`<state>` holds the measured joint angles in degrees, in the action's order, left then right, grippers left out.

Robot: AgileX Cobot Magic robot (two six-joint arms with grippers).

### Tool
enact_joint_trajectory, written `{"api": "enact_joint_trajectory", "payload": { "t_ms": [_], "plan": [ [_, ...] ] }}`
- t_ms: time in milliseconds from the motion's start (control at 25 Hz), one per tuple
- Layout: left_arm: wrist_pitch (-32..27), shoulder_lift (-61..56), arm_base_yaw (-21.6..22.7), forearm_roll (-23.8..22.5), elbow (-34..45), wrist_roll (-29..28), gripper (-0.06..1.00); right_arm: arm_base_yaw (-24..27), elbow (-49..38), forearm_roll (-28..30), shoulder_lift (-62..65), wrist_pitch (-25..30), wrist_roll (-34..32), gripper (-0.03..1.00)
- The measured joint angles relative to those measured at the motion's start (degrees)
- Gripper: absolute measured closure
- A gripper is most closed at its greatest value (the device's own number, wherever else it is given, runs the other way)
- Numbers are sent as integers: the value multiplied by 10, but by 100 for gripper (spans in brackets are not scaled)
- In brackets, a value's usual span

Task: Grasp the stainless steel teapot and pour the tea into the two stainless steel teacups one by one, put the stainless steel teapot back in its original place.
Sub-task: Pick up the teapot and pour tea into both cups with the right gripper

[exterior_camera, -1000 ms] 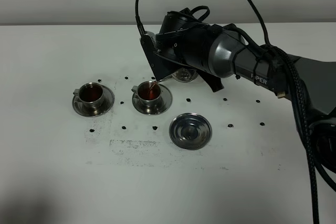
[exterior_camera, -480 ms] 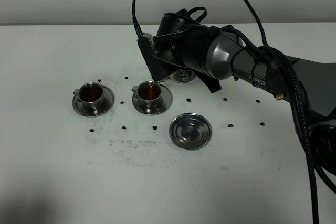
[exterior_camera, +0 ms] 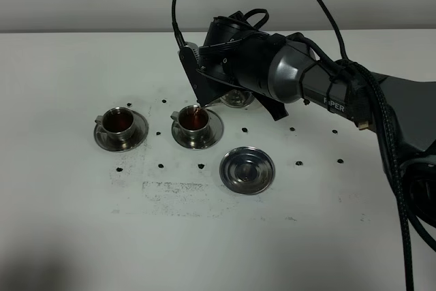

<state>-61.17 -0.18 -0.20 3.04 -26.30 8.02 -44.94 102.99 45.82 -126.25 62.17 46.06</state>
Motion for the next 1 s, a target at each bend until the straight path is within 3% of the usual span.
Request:
{"api": "enact_joint_trajectory", "payload": {
  "t_ms": [1000],
  "plan": [
    [1,0,0,0,0,1,28,0,0,1,0,0,-1,79]
  ]
}}
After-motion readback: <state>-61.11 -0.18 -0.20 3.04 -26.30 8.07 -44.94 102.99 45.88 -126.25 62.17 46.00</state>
